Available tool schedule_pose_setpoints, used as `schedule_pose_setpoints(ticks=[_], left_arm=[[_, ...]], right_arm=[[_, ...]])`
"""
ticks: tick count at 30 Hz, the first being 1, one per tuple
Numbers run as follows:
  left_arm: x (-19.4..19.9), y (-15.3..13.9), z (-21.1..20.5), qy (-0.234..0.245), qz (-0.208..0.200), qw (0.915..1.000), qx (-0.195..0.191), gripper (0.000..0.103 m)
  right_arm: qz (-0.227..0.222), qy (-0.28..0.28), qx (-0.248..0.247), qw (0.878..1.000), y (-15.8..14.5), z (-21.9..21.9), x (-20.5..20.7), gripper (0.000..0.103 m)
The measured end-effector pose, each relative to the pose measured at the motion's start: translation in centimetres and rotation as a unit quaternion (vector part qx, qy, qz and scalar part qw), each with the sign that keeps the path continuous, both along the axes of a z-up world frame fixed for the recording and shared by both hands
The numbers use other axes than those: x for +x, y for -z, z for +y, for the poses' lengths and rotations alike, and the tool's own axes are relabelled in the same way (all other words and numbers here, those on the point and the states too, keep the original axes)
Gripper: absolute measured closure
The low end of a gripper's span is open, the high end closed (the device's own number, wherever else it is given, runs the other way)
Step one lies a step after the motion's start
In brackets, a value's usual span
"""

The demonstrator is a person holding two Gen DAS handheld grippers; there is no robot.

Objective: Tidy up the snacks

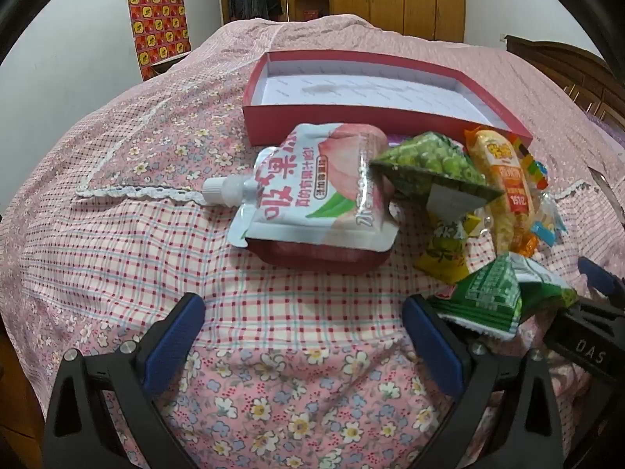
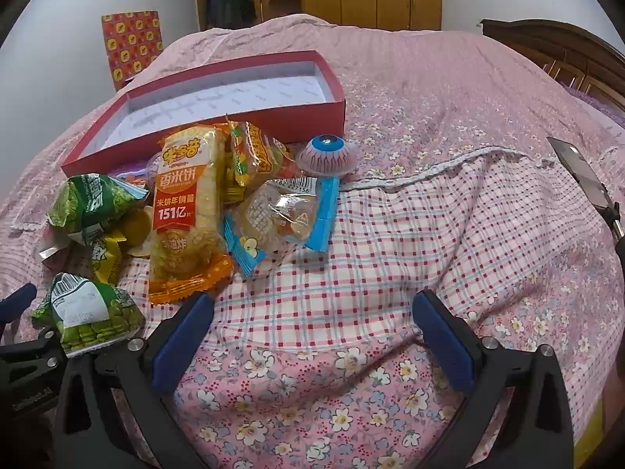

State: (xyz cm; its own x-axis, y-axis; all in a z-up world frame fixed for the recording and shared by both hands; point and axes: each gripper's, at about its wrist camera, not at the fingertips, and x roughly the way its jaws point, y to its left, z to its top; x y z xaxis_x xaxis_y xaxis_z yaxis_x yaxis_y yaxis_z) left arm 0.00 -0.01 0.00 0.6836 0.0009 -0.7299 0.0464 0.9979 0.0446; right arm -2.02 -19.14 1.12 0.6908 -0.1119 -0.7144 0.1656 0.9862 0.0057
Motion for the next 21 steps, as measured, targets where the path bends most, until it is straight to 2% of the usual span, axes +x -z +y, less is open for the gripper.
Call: schedule_pose_setpoints(ticks=[21], left_arm=[[0.01,0.00,-0.01,0.000,0.000,1.0000,-0.003,0.000]], right_arm=[[0.006,0.000,-0.007,1.000,0.00,0.30,0.05,0.000]])
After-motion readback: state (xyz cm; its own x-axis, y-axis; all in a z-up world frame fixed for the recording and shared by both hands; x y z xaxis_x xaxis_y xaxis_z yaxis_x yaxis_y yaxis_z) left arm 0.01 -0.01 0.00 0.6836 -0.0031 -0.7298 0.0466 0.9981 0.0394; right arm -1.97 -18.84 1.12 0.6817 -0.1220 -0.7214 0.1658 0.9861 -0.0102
